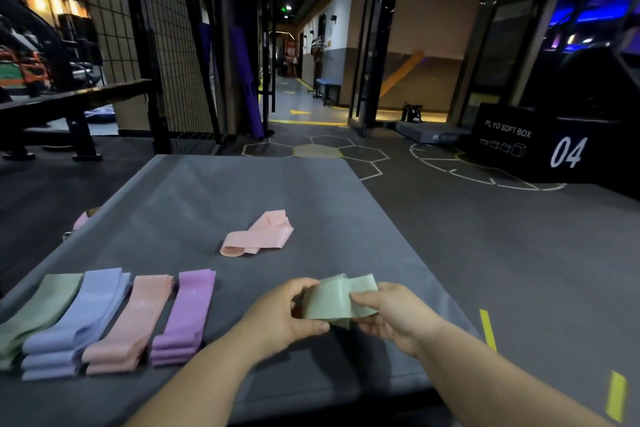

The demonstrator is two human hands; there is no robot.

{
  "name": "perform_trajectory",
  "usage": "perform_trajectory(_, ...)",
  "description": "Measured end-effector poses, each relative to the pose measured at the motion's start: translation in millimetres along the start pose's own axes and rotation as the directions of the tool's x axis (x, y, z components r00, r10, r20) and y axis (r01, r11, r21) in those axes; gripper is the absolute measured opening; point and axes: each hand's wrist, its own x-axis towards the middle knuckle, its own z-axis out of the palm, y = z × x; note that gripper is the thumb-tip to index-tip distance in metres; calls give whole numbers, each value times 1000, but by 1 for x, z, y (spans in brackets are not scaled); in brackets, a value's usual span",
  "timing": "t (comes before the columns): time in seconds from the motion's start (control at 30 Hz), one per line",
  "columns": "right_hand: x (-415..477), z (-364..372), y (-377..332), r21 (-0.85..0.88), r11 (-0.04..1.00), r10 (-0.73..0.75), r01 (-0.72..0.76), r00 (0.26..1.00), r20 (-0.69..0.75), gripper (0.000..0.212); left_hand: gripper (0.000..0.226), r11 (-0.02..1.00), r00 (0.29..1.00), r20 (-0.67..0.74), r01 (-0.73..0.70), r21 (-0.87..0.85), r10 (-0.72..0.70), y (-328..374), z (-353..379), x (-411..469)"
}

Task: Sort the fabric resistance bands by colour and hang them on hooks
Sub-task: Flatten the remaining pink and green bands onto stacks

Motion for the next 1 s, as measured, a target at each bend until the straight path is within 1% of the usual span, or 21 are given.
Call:
perform_trajectory(0.17,4,0,-1,-127,988,-98,92,994,-44,15,48,999,997,-59,42,17,-41,-6,2,2)
perform_trajectory(0.23,7,-1,-4,-140,984,-123,113,990,-65,21,49,998,995,-90,52,42,-48,-6,2,4)
perform_trajectory(0.3,9,-3,-6,-151,981,-130,121,990,-49,25,42,993,992,-121,59,105,-46,-5,2,6)
perform_trajectory(0.37,11,-4,-8,-167,975,-147,146,989,5,32,29,983,987,-155,63,174,-35,-2,1,8)
perform_trajectory(0.43,14,-6,-8,-139,976,-157,166,985,72,49,18,975,985,-171,73,211,-37,2,-1,10)
perform_trajectory(0.47,15,-8,-9,-118,978,-161,174,981,110,54,13,973,983,-176,89,213,-51,2,-1,11)
perform_trajectory(0.53,20,-10,-7,-114,972,-188,205,971,148,50,7,977,977,-196,121,175,-86,2,-1,12)
perform_trajectory(0.6,22,-9,-7,-164,959,-219,232,971,96,47,4,985,970,-215,138,100,-114,3,-1,12)
perform_trajectory(0.7,25,-6,-5,-248,933,-265,261,964,16,37,12,990,958,-250,142,-23,-143,8,-1,9)
perform_trajectory(0.83,27,-7,-3,-266,923,-291,277,957,-14,18,21,972,937,-285,160,-171,-204,14,0,6)
perform_trajectory(0.9,27,-8,-3,-269,924,-291,272,956,-32,15,26,961,931,-277,182,-211,-237,16,0,5)
perform_trajectory(1.0,28,-8,-3,-266,929,-280,258,959,-50,17,31,955,928,-267,205,-215,-259,14,-2,5)
